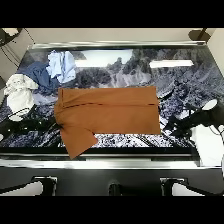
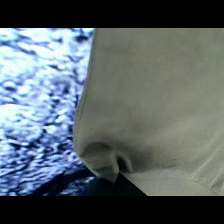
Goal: Fold the shirts.
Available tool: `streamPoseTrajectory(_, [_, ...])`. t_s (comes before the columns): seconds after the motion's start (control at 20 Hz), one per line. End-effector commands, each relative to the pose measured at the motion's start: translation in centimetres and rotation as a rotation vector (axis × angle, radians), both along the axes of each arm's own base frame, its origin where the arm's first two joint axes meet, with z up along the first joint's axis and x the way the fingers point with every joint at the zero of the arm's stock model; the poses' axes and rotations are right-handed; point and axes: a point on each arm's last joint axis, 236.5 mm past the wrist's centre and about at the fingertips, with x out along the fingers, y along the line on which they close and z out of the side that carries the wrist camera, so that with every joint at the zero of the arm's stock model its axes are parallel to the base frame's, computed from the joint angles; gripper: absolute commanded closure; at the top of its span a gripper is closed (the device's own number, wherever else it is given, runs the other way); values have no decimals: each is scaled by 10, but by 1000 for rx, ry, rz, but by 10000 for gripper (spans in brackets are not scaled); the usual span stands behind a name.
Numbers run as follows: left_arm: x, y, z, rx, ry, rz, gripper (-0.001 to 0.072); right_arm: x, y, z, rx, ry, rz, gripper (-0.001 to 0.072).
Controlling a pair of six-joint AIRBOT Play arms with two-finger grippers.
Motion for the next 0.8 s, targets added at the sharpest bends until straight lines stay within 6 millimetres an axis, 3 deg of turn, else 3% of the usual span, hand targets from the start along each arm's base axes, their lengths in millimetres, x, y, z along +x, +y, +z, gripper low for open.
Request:
streamPoseTrajectory(0.0, [-4,-3,0,-8,14,-11,677,5,18,-25,73,-18,-81,218])
streamPoseTrajectory(0.2, [-6,-5,1,-15,19,-20,677,16,23,-41,72,-24,-104,222])
streamPoseTrajectory(0.3, [-8,-6,2,-22,26,-28,676,25,29,-47,39,-49,-97,277])
streamPoseTrajectory(0.35, [-9,-7,2,-26,29,-31,676,31,32,-48,23,-73,-90,388])
streamPoseTrajectory(0.4, [-9,-8,3,-29,30,-36,676,37,34,-49,7,-96,-93,586])
streamPoseTrajectory(0.45, [-9,-8,6,-25,18,-63,678,41,35,-47,4,-105,-98,668])
streamPoseTrajectory(0.5, [-8,-5,11,-7,14,-98,679,45,34,-40,2,-123,-94,669])
streamPoseTrajectory(0.6, [6,5,44,41,-37,-169,681,60,29,-9,-20,-214,-29,670])
streamPoseTrajectory(0.65, [23,13,78,87,-114,-194,682,75,25,21,-44,-313,22,670])
streamPoseTrajectory(0.7, [46,20,122,137,-228,-194,683,95,20,63,-80,-451,76,670])
streamPoseTrajectory(0.75, [70,26,182,201,-374,-180,683,114,15,112,-129,-602,118,670])
